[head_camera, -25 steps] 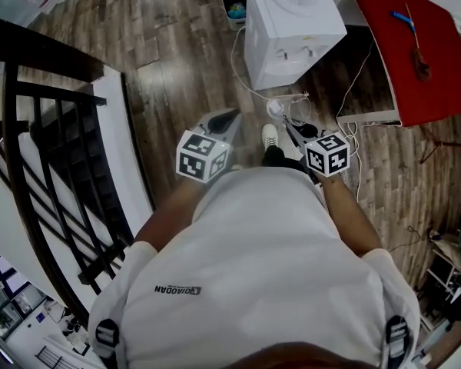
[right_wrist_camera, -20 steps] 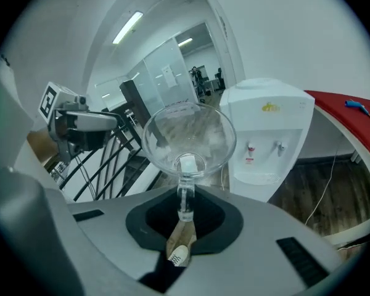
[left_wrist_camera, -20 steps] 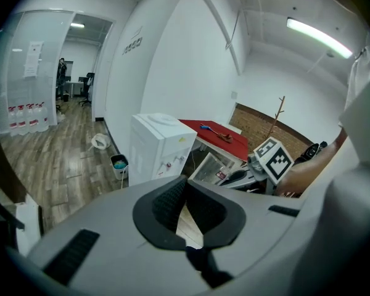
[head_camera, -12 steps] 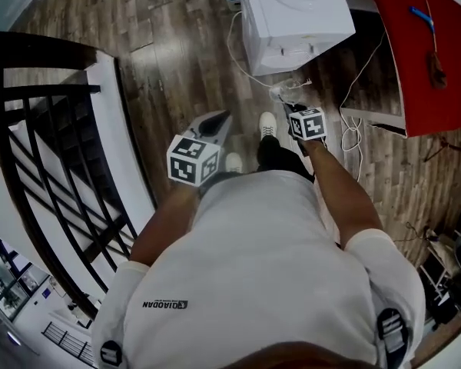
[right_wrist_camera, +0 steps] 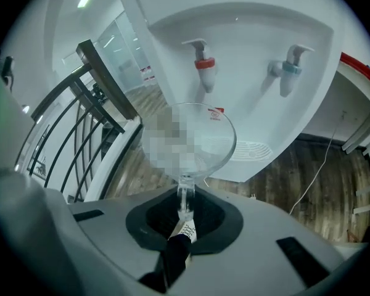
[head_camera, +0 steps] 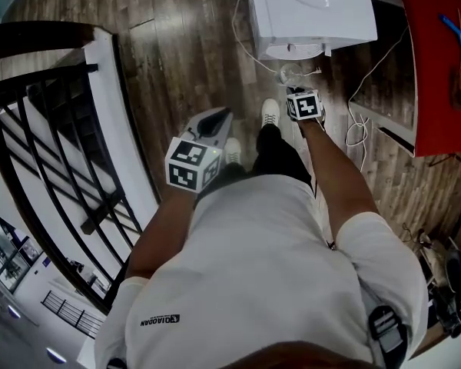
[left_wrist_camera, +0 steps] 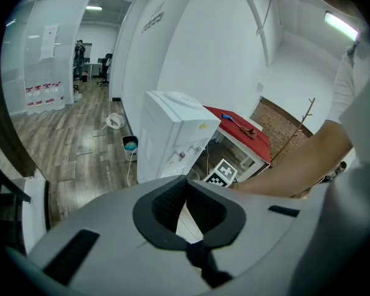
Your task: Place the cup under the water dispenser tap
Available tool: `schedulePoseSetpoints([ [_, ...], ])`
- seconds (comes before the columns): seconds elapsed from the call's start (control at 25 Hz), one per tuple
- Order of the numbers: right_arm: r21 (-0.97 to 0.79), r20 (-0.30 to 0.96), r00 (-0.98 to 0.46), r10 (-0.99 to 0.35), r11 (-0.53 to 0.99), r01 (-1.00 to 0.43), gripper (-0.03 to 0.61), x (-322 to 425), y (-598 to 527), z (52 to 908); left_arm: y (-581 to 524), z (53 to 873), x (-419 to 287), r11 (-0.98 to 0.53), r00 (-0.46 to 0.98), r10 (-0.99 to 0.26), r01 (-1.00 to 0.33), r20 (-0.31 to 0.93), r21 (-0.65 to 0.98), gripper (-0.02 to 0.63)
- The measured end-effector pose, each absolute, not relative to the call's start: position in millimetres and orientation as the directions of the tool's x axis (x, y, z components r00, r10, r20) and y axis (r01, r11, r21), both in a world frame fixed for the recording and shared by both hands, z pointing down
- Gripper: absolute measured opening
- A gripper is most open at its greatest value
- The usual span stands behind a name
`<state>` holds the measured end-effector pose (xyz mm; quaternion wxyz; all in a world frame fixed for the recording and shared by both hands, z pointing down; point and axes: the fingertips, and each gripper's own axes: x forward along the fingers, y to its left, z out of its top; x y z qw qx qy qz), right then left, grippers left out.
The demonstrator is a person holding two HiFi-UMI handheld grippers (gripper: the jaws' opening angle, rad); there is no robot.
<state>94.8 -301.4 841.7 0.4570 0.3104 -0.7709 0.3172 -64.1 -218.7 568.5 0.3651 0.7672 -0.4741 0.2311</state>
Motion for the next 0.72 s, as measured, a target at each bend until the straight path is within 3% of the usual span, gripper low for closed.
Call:
schedulePoseSetpoints([
  [0.72, 0.07, 0.895, -0.277, -0.35, 0.721, -0.689, 0.04, 79.6, -385.4, 901.4, -199.2, 609.1, -80.8, -0.172, 0.359, -0.49, -0.933, 0.794, 0.316, -0.003],
])
